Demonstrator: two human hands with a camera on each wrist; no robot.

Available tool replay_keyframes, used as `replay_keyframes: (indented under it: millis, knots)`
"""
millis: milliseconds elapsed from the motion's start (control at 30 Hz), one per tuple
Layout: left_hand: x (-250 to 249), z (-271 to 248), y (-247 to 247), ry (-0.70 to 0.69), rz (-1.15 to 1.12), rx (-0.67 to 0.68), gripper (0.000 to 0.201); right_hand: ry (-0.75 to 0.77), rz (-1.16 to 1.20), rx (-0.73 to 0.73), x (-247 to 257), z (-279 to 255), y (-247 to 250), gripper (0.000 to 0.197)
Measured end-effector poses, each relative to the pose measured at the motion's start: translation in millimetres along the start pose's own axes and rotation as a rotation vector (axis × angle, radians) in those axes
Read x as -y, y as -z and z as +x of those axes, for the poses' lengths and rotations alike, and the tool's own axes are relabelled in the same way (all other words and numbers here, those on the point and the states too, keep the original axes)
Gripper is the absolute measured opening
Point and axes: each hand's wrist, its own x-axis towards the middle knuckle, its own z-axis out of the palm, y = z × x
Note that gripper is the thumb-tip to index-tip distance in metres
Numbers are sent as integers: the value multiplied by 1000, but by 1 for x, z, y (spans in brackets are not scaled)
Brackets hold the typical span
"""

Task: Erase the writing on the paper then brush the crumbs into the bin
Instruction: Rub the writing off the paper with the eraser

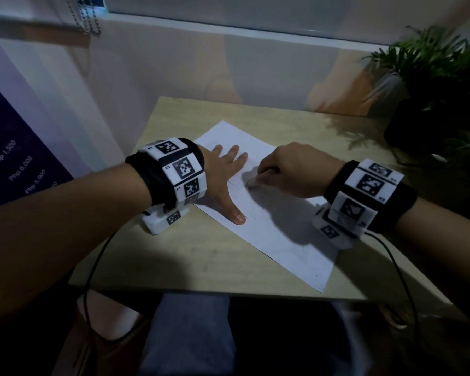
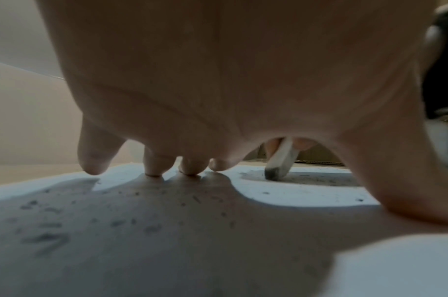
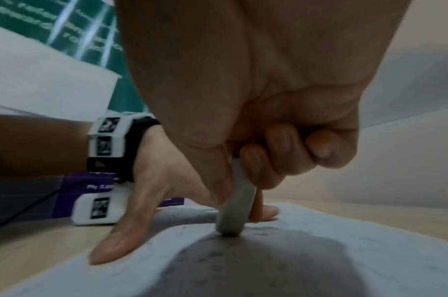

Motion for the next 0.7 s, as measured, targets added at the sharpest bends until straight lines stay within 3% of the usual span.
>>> replay_keyframes:
  millis: [133, 267, 367, 500, 700]
  knots:
    - [-1, -2, 5, 5, 5, 29, 150, -118, -64, -67, -17, 11, 2, 31]
    - [-1, -1, 5, 4, -4, 39, 149, -56, -206, -93, -1, 4, -7, 40]
    - [1, 0, 3, -2, -6, 32, 152, -52, -105, -59, -5, 5, -3, 40]
    - [0, 0, 5, -8, -13, 47, 154, -165, -148, -81, -25, 13, 6, 43]
    - [0, 1, 4, -10, -20, 37, 150, -81, -255, -103, -6, 9, -7, 36]
